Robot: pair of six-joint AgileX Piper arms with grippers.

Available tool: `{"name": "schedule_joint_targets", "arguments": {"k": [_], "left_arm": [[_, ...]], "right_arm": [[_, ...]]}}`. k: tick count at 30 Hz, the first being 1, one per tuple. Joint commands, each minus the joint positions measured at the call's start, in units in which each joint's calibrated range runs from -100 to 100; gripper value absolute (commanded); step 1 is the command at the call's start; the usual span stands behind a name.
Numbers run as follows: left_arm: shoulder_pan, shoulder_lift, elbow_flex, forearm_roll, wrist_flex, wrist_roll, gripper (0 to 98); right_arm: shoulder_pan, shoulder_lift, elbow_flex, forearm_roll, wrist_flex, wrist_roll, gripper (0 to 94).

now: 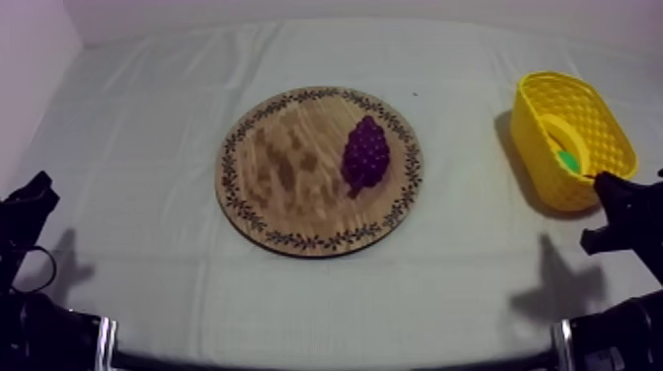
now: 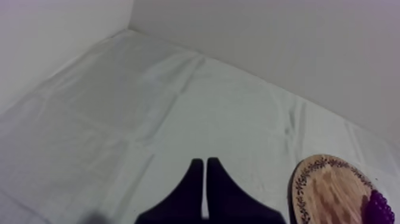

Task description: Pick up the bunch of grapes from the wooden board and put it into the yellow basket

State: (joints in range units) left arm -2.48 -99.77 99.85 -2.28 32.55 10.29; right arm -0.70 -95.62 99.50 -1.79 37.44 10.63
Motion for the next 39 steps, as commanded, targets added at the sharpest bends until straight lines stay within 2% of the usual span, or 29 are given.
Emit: {"name": "schedule_joint_targets", "arguments": {"k": [1, 9, 15, 20, 22, 25, 28, 32, 39], "left_arm": [[-0.01, 0.03, 0.04, 0.01, 0.03, -0.01, 0.0], [-0.01, 0.03, 0.04, 0.01, 0.03, -0.01, 0.0], [-0.01, 0.03, 0.04, 0.01, 0.03, 0.01, 0.0], [-0.01, 0.03, 0.04, 0.01, 0.03, 0.01, 0.0], [-0.01, 0.03, 0.04, 0.01, 0.03, 0.01, 0.0], [-0.01, 0.03, 0.04, 0.01, 0.03, 0.01, 0.0], [-0.01, 0.03, 0.04, 0.01, 0.03, 0.0, 0.0], [-0.01, 0.03, 0.04, 0.01, 0.03, 0.0, 0.0], [-0.01, 0.03, 0.04, 0.01, 0.03, -0.01, 0.0]], "right_arm": [[0.01, -0.05, 0.05, -0.04, 0.06, 0.0, 0.4], [-0.42, -0.05, 0.05, -0.07, 0.06, 0.17, 0.4], [-8.87, -0.13, 0.11, 0.45, 1.19, 0.47, 0.4], [-13.12, -0.07, -0.9, 1.27, 3.54, 2.6, 0.3], [-16.38, 0.77, -2.2, 5.27, 4.61, -0.82, 0.3], [-22.44, 5.56, -6.35, 12.46, 7.74, -9.04, 0.4], [-26.78, 12.78, -12.79, 16.57, 11.36, -13.5, 0.4], [-28.91, 23.46, -23.71, 18.01, 16.1, -16.05, 0.4], [-30.1, 41.52, -45.75, 17.79, 28.2, -19.25, 0.3]]}}
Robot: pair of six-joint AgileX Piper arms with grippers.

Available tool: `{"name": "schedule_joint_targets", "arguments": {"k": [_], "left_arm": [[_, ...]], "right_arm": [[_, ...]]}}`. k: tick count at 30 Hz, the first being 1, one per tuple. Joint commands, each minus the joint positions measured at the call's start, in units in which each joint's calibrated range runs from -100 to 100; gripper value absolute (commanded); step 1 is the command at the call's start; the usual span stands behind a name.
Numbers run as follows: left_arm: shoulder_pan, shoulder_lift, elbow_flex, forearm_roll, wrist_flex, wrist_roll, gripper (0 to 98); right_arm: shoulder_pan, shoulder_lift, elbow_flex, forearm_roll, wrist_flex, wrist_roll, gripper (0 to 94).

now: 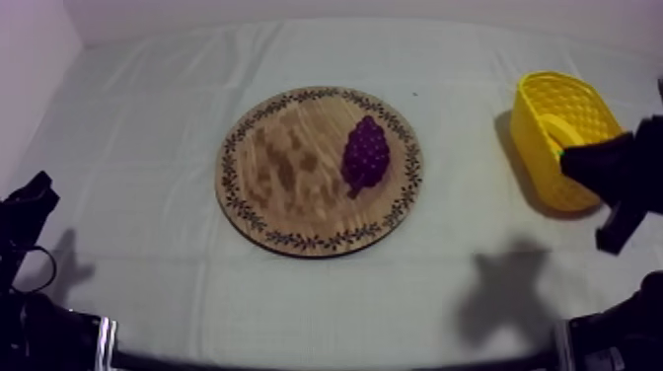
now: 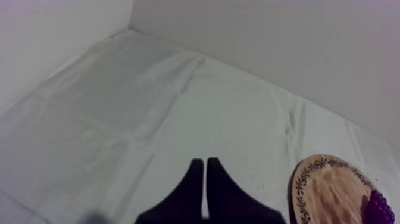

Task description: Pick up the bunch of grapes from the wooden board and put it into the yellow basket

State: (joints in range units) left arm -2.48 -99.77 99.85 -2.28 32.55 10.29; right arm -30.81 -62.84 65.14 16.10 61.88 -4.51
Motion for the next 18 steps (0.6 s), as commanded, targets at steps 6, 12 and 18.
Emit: {"name": "schedule_joint_targets", "arguments": {"k": [6, 12, 18], "left_arm": [[-0.01, 0.03, 0.04, 0.01, 0.03, -0.01, 0.0], [-0.01, 0.03, 0.04, 0.01, 0.03, -0.01, 0.0], [-0.01, 0.03, 0.04, 0.01, 0.03, -0.01, 0.0]], "right_arm": [[0.75, 23.79, -27.65, -2.16, 13.95, -4.27, 0.3], [3.3, 37.31, -40.18, -6.86, 19.22, -2.8, 0.3], [6.09, 48.9, -49.53, -11.1, 21.16, -5.94, 0.3]]}}
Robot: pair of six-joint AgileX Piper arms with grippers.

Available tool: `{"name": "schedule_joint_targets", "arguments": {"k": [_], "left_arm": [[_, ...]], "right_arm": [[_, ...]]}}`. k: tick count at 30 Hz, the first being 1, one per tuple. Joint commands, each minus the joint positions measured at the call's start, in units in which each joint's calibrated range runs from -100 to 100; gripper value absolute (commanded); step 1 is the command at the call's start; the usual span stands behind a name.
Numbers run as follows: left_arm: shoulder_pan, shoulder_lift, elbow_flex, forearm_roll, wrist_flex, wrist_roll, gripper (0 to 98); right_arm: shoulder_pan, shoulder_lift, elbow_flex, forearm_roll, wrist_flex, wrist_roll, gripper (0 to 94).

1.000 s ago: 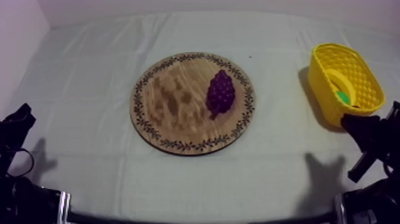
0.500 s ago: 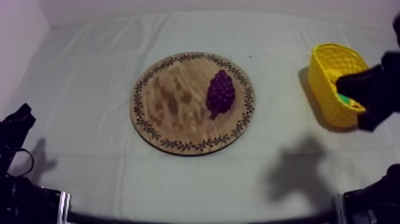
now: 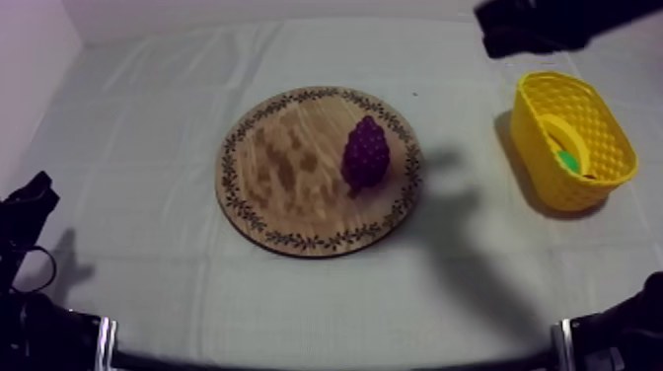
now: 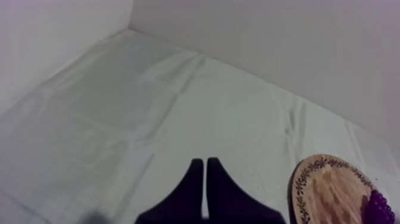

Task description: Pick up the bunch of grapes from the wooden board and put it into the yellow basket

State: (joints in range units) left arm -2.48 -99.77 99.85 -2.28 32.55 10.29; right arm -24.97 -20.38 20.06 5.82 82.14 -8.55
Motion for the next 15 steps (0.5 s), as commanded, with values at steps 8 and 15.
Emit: {"name": "schedule_joint_targets", "arguments": {"k": [8, 15], "left_arm": [[-0.01, 0.03, 0.04, 0.01, 0.03, -0.01, 0.0], [-0.01, 0.03, 0.04, 0.01, 0.03, -0.01, 0.0]], "right_arm": [[-1.35, 19.8, -12.51, -1.02, 6.37, -8.06, 0.3], [-0.99, 27.55, -19.19, -2.23, 10.97, -9.61, 0.4]]}}
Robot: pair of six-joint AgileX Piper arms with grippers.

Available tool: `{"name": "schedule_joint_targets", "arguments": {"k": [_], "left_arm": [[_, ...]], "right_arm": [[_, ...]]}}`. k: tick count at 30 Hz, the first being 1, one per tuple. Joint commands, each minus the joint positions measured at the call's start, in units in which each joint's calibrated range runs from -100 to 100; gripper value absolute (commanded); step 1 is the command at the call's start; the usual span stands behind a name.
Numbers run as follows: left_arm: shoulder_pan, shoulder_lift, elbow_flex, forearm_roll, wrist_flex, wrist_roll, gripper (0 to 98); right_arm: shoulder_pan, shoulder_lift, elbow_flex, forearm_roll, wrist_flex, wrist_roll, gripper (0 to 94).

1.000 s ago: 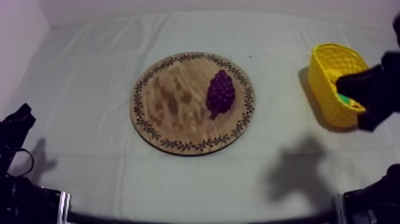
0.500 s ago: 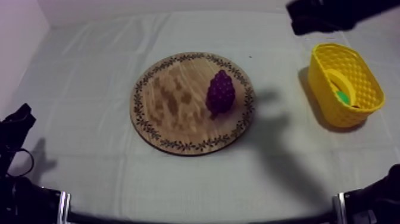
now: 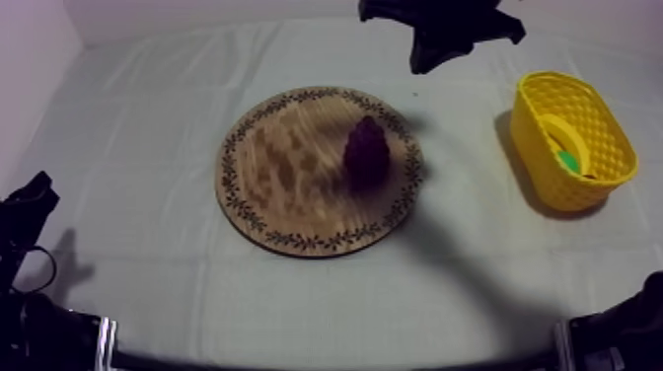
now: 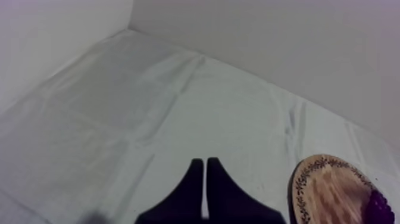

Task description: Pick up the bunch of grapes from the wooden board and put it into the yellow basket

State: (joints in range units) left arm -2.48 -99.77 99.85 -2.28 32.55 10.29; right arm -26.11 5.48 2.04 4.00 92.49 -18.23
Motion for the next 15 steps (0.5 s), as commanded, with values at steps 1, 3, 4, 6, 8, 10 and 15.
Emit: {"name": "schedule_joint_targets", "arguments": {"k": [1, 3, 4, 6, 8, 10, 15], "left_arm": [[-0.01, 0.03, 0.04, 0.01, 0.03, -0.01, 0.0], [-0.01, 0.03, 0.04, 0.01, 0.03, -0.01, 0.0], [-0.01, 0.03, 0.04, 0.01, 0.03, -0.01, 0.0], [-0.01, 0.03, 0.04, 0.01, 0.03, -0.01, 0.0], [-0.01, 0.03, 0.04, 0.01, 0.03, -0.01, 0.0], [-0.01, 0.03, 0.04, 0.01, 0.03, -0.01, 0.0], [-0.01, 0.03, 0.04, 0.01, 0.03, -0.01, 0.0]], "right_arm": [[0.28, 2.35, -1.85, -0.52, 0.87, 0.08, 0.7], [0.45, 3.39, -2.98, -0.62, 1.2, 0.11, 4.6], [0.45, 3.79, -3.48, -0.61, 1.33, -0.02, 7.4], [0.33, 4.37, -4.2, -0.49, 1.68, -0.54, 14.9], [0.16, 4.74, -4.69, -0.38, 2.2, -1.35, 24.1], [0.08, 4.98, -5.04, -0.51, 2.79, -2.24, 33.4], [0.41, 5.37, -5.59, -1.43, 3.75, -4.12, 50.2]]}}
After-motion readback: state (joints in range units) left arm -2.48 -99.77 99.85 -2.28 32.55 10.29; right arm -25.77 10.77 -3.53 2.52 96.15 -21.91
